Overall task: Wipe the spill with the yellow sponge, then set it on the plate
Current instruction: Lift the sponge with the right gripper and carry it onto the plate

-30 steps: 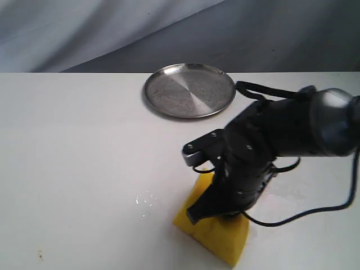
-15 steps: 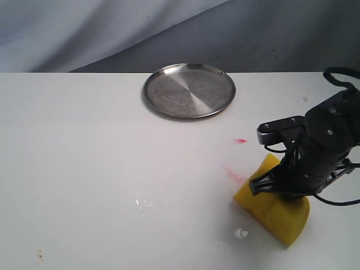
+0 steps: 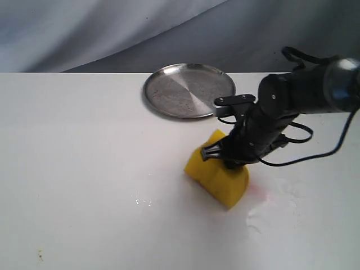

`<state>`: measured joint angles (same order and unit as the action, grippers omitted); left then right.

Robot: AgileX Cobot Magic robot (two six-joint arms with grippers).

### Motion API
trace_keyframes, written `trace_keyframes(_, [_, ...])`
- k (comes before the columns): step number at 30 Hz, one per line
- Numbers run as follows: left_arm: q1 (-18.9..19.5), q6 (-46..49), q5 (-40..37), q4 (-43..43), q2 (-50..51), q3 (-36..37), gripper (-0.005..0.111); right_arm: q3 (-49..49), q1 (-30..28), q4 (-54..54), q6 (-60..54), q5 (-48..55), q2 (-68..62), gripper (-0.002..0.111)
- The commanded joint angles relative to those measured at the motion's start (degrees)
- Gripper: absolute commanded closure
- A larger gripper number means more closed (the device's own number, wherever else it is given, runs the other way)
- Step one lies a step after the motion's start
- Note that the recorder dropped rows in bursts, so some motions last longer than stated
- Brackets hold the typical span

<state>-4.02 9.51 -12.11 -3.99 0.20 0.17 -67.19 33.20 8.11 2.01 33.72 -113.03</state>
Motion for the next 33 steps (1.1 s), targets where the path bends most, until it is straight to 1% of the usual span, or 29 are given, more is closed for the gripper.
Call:
trace_keyframes(1, [0.0,-0.4,0.3,0.0,-0.2,-0.2,0.107,-9.5,1.5,9.3,-6.6,-2.0,-3.4,0.108])
trace_keyframes(6, [0.0,-0.4,0.3,0.0,-0.2,-0.2,0.107,-19.9,1.5,9.5,-6.9,-2.7,-4.7,0.108])
trace_keyframes(9, [0.0,-0.4,0.3,0.0,-0.2,-0.2,0.107,-24.6,1.1,8.7,-7.1,-5.4,-4.7,0.108])
trace_keyframes(11, [0.0,-0.4,0.3,0.0,-0.2,-0.2,0.107,-27.0,0.6,8.6,-7.1,-9.1,-4.7,0.108])
trace_keyframes(17, [0.0,-0.4,0.3,0.0,-0.2,-0.2,0.107,-28.2,-1.1,8.6,-6.8,-26.1,-5.2,0.108])
trace_keyframes(20, [0.0,-0.4,0.3,0.0,-0.2,-0.2,0.107,-28.2,-1.9,9.1,-6.3,-32.2,-7.4,0.108])
trace_keyframes(23, [0.0,-0.4,0.3,0.0,-0.2,-0.2,0.107,-28.2,-3.4,9.8,-5.7,-38.2,-11.7,0.108])
trace_keyframes(24, [0.0,-0.4,0.3,0.0,-0.2,-0.2,0.107,-28.2,-4.1,10.6,-5.7,-42.3,-14.1,0.108])
trace_keyframes(26, [0.0,-0.4,0.3,0.0,-0.2,-0.2,0.107,-28.2,-5.2,10.8,-5.7,-44.6,-16.7,0.107])
trace_keyframes(27, [0.0,-0.4,0.3,0.0,-0.2,-0.2,0.107,-28.5,-5.3,10.8,-5.7,-45.1,-17.6,0.104])
trace_keyframes(28, [0.0,-0.4,0.3,0.0,-0.2,-0.2,0.107,-30.7,-5.7,10.8,-5.7,-43.4,-19.8,0.093])
trace_keyframes(29, [0.0,-0.4,0.3,0.0,-0.2,-0.2,0.107,-32.0,-5.9,10.8,-5.7,-41.7,-20.7,0.087])
trace_keyframes(30, [0.0,-0.4,0.3,0.0,-0.2,-0.2,0.107,-35.7,-6.0,10.8,-5.0,-37.1,-22.6,0.069])
trace_keyframes(31, [0.0,-0.4,0.3,0.0,-0.2,-0.2,0.107,-38.1,-6.0,10.8,-5.0,-33.7,-23.5,0.057])
trace_keyframes(32, [0.0,-0.4,0.3,0.0,-0.2,-0.2,0.107,-40.0,-5.9,10.8,-4.8,-31.0,-24.2,0.047])
trace_keyframes(33, [0.0,-0.4,0.3,0.0,-0.2,-0.2,0.107,-40.7,-6.1,10.8,-4.8,-29.3,-24.2,0.044])
